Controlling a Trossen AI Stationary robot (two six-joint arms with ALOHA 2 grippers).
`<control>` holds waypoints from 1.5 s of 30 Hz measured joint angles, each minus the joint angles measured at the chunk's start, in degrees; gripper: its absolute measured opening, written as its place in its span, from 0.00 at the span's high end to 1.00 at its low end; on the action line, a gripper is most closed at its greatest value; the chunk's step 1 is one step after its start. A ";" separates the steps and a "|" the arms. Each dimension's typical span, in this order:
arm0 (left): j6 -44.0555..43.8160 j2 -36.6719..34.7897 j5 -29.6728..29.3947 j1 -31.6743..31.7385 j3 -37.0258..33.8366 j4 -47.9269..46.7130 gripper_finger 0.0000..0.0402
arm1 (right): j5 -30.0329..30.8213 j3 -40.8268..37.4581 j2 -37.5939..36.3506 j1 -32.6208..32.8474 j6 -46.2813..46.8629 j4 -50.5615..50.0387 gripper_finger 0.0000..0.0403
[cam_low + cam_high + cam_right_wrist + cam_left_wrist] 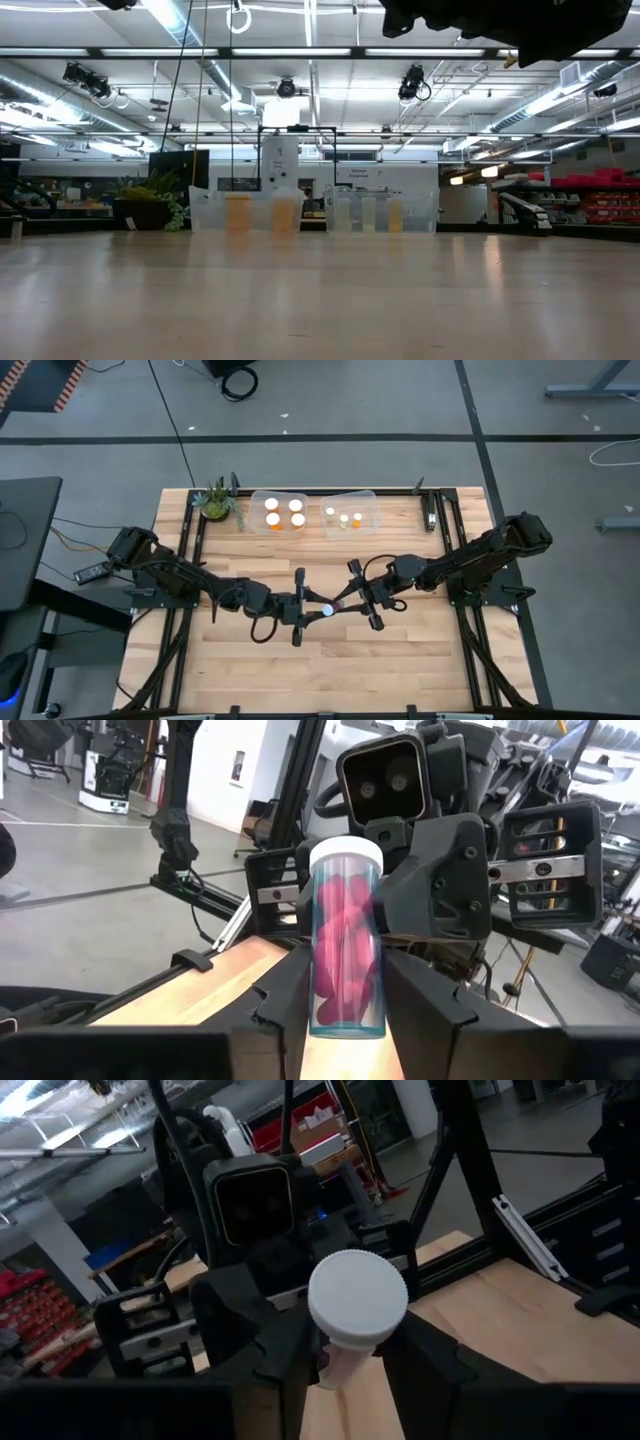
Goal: Pick and place medicine bottles into bin by pill shape (circle, oval)
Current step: Put the small blue pill bottle into the right bin
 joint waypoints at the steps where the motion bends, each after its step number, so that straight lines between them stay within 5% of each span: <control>1: -0.57 0.00 -0.03 0.00 0.00 -0.24 0.70 | 0.61 0.00 0.00 0.00 0.20 -0.38 0.68; 11: -1.69 0.00 -0.08 0.02 0.00 -1.11 0.70 | 4.76 0.00 -0.03 0.00 0.77 -5.43 0.56; 21: -7.32 0.00 -2.03 2.23 0.00 -6.87 0.71 | 15.43 0.00 -7.01 0.00 4.37 -33.42 0.45; 25: -11.56 0.00 -2.09 4.93 0.00 -10.20 0.70 | 21.20 -0.02 -11.37 -0.02 6.30 -41.72 0.44; 33: -26.79 0.25 -2.09 10.59 0.00 -20.45 0.70 | 21.69 -0.02 -15.30 -0.15 7.29 -46.57 0.44; 45: -37.09 16.84 -1.00 13.08 -0.02 -13.09 0.69 | 21.72 -0.02 -13.47 -0.13 8.14 -46.79 0.44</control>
